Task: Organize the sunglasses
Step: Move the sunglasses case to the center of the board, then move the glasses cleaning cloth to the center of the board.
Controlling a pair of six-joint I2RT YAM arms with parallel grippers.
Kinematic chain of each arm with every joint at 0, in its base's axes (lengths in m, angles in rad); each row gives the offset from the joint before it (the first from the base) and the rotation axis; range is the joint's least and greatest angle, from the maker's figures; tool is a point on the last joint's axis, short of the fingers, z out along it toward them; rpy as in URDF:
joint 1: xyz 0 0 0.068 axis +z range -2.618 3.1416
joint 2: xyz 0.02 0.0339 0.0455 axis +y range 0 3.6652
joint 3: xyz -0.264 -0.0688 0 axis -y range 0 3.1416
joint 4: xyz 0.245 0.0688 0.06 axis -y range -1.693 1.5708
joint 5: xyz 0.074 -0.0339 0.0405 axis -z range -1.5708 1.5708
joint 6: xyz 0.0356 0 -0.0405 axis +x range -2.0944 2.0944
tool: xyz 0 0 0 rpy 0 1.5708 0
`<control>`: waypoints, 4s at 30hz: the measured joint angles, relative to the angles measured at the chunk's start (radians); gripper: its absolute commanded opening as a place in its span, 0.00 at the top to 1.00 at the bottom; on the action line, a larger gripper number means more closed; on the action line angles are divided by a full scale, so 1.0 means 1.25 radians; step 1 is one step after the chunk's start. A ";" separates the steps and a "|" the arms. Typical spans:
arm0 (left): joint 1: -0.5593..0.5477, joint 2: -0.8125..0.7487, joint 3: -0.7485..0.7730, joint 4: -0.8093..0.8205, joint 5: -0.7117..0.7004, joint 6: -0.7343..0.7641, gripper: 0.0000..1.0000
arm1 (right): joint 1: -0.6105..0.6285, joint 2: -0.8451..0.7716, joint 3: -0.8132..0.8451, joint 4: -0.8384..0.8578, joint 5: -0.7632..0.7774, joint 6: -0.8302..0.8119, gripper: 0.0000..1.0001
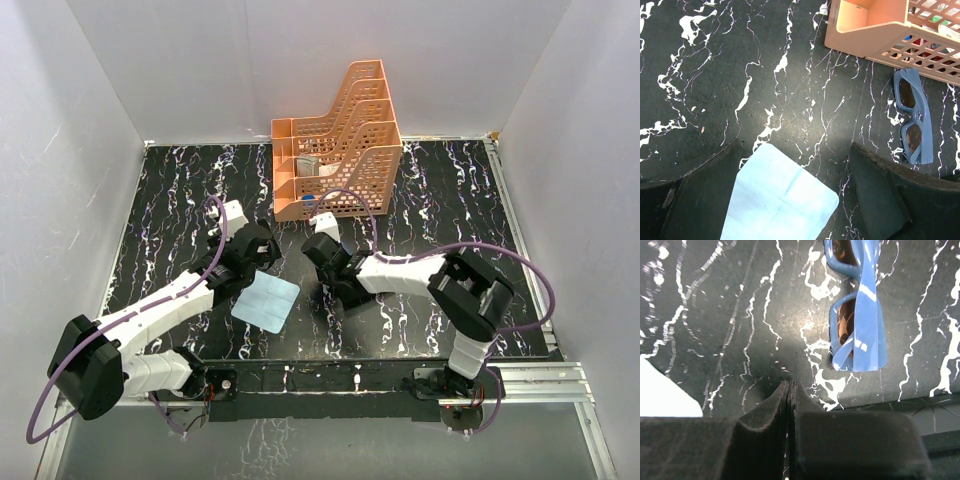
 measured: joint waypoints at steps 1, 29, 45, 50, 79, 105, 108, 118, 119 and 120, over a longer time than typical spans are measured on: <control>0.000 0.000 0.000 0.000 0.000 0.000 0.12 | 0.001 -0.013 0.000 -0.003 -0.003 -0.002 1.00; 0.000 0.007 0.000 0.003 0.002 0.000 0.12 | 0.031 -0.127 -0.116 -0.041 -0.022 0.020 1.00; 0.000 0.007 -0.001 0.003 0.003 0.000 0.12 | -0.053 -0.102 -0.130 -0.012 -0.005 -0.006 1.00; 0.000 0.007 -0.001 0.003 0.003 0.000 0.12 | -0.073 -0.067 -0.107 0.004 -0.005 -0.025 1.00; 0.000 0.025 -0.001 -0.029 0.007 -0.005 0.12 | -0.018 -0.264 -0.083 -0.028 -0.075 -0.032 1.00; 0.018 0.021 -0.051 -0.150 0.054 -0.093 0.14 | 0.027 -0.076 -0.146 0.142 -0.308 0.068 0.84; 0.022 0.016 -0.051 -0.144 0.056 -0.093 0.14 | 0.026 -0.062 -0.133 0.160 -0.316 0.075 0.83; 0.023 0.016 -0.067 -0.137 0.073 -0.093 0.13 | 0.027 -0.005 -0.100 0.219 -0.335 0.088 0.83; 0.023 0.016 -0.067 -0.136 0.073 -0.093 0.13 | 0.026 -0.004 -0.099 0.221 -0.337 0.088 0.83; 0.023 0.016 -0.067 -0.134 0.074 -0.093 0.13 | 0.026 -0.003 -0.099 0.222 -0.337 0.088 0.83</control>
